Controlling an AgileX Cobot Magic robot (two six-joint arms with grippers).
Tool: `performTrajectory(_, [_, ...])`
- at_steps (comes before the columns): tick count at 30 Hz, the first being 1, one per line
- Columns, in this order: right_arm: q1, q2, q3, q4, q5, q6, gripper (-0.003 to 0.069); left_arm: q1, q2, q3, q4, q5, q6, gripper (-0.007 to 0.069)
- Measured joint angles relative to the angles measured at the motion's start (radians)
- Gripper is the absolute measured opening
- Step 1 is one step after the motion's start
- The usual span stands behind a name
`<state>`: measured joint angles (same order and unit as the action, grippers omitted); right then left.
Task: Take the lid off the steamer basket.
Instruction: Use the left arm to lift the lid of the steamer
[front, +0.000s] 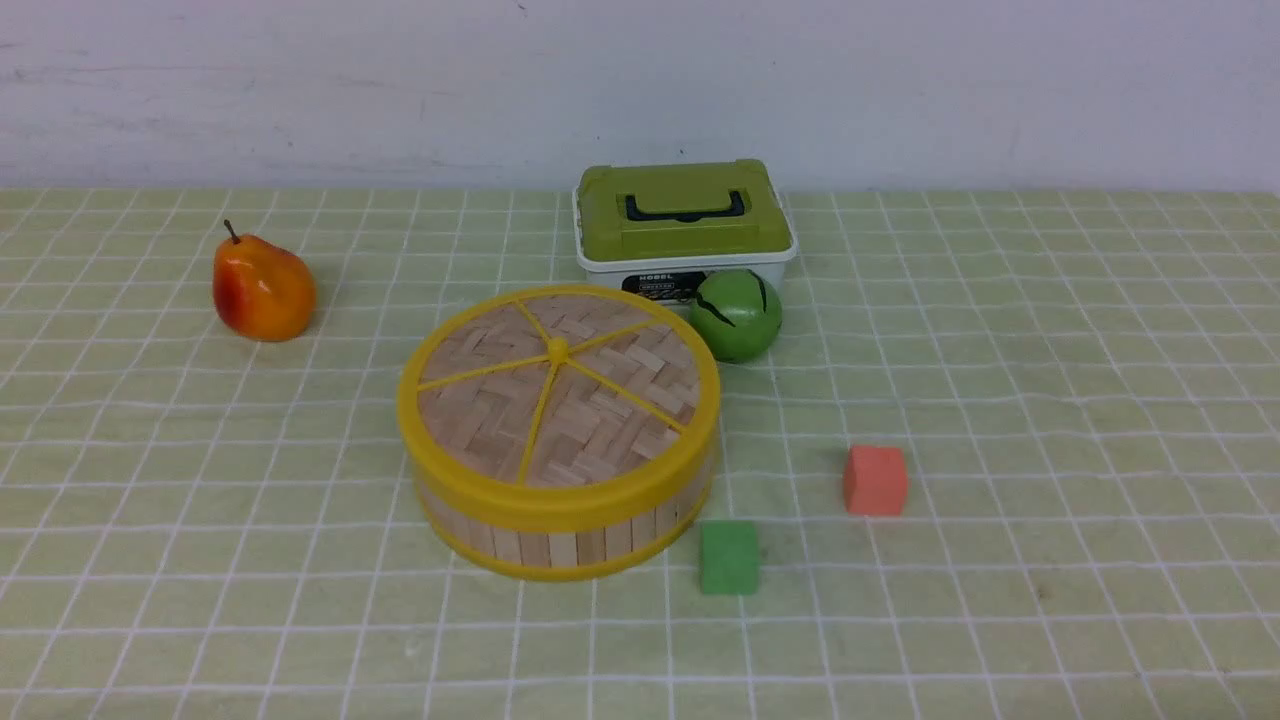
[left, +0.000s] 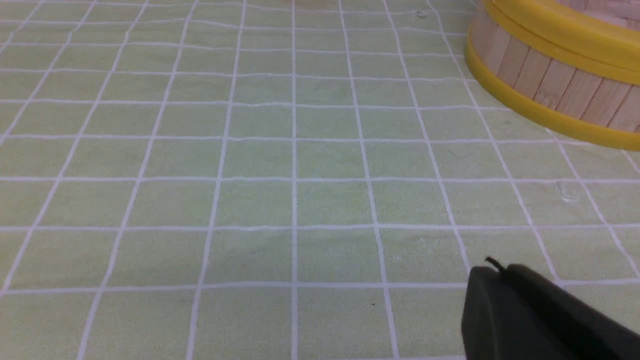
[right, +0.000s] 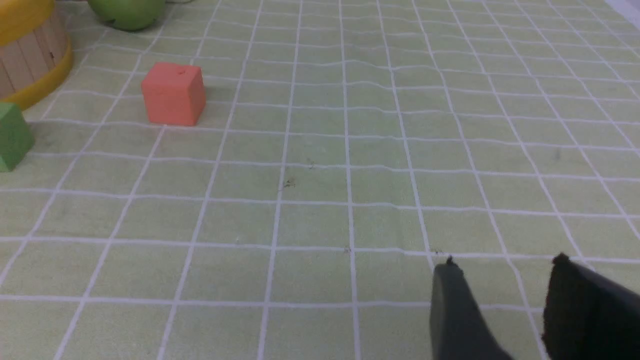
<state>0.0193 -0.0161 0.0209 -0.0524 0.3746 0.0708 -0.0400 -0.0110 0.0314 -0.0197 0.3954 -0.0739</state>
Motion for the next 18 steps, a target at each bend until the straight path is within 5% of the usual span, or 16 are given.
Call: performTrajectory(18, [0.0,0.0,0.0,0.0,0.0,0.0,0.0241,0.0,0.0,0.0,0.0,0.0,0.0,0.0006])
